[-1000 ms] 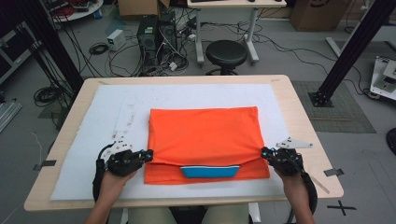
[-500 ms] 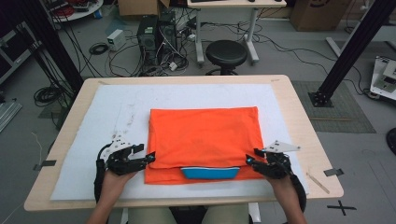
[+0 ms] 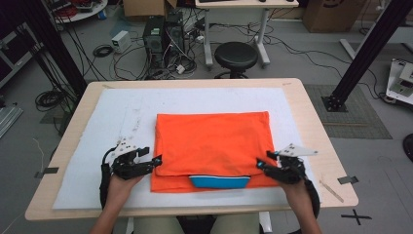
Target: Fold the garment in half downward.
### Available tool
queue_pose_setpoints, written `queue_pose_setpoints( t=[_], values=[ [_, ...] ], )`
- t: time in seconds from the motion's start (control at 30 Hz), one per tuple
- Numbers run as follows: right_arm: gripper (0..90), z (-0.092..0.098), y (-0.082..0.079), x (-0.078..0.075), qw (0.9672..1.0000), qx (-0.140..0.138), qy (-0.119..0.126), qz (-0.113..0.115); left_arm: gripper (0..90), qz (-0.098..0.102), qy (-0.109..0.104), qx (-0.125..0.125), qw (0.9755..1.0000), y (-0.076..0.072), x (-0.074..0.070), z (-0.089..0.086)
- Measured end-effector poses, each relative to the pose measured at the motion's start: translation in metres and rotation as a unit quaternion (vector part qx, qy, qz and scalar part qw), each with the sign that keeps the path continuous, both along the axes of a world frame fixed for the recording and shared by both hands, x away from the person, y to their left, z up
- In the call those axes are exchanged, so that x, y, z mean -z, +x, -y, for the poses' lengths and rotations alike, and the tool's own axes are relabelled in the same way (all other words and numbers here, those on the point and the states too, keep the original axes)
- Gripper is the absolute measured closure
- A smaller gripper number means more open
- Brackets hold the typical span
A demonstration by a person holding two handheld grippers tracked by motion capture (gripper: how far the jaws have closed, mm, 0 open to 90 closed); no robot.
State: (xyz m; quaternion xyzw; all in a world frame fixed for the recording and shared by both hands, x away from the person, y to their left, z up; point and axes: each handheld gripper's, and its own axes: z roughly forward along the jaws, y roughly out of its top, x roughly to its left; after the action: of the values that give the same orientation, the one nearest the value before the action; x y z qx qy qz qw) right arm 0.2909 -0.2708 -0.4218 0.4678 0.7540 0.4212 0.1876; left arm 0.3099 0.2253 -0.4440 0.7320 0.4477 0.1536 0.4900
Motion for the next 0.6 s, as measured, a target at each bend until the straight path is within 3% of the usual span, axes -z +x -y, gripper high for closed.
queue_pose_setpoints(
  t=[0.07, 0.17, 0.27, 0.33, 0.4, 0.5, 0.57, 0.6],
  values=[
    [44.2, 0.014, 0.014, 0.000, 0.9989, 0.046, 0.002, -0.011, 31.2, -0.015, 0.005, -0.015, 0.9998, 0.011, 0.001, 0.003],
    [43.4, 0.022, 0.039, 0.004, 0.9960, 0.082, -0.008, -0.035, 31.1, -0.043, 0.011, -0.024, 0.9987, 0.027, 0.004, 0.008],
    [43.4, 0.023, 0.062, 0.011, 0.9936, 0.097, -0.005, -0.059, 31.1, -0.068, 0.028, -0.039, 0.9965, 0.040, 0.007, 0.013],
    [44.1, 0.020, 0.077, 0.019, 0.9906, 0.103, -0.007, -0.090, 32.5, -0.080, 0.037, -0.047, 0.9950, 0.044, 0.010, 0.014],
    [46.0, 0.016, 0.085, 0.025, 0.9885, 0.104, -0.019, -0.108, 36.0, -0.075, 0.049, -0.048, 0.9948, 0.044, 0.011, 0.014],
    [57.7, 0.014, 0.086, 0.026, 0.9897, 0.095, -0.021, -0.104, 45.2, -0.065, 0.062, -0.061, 0.9941, 0.042, 0.011, 0.014],
    [77.5, 0.012, 0.082, 0.026, 0.9912, 0.083, -0.027, -0.100, 59.2, -0.064, 0.060, -0.062, 0.9942, 0.041, 0.011, 0.013],
    [83.4, 0.011, 0.080, 0.027, 0.9917, 0.079, -0.026, -0.099, 72.3, -0.061, 0.063, -0.050, 0.9949, 0.040, 0.011, 0.015]
  ],
)
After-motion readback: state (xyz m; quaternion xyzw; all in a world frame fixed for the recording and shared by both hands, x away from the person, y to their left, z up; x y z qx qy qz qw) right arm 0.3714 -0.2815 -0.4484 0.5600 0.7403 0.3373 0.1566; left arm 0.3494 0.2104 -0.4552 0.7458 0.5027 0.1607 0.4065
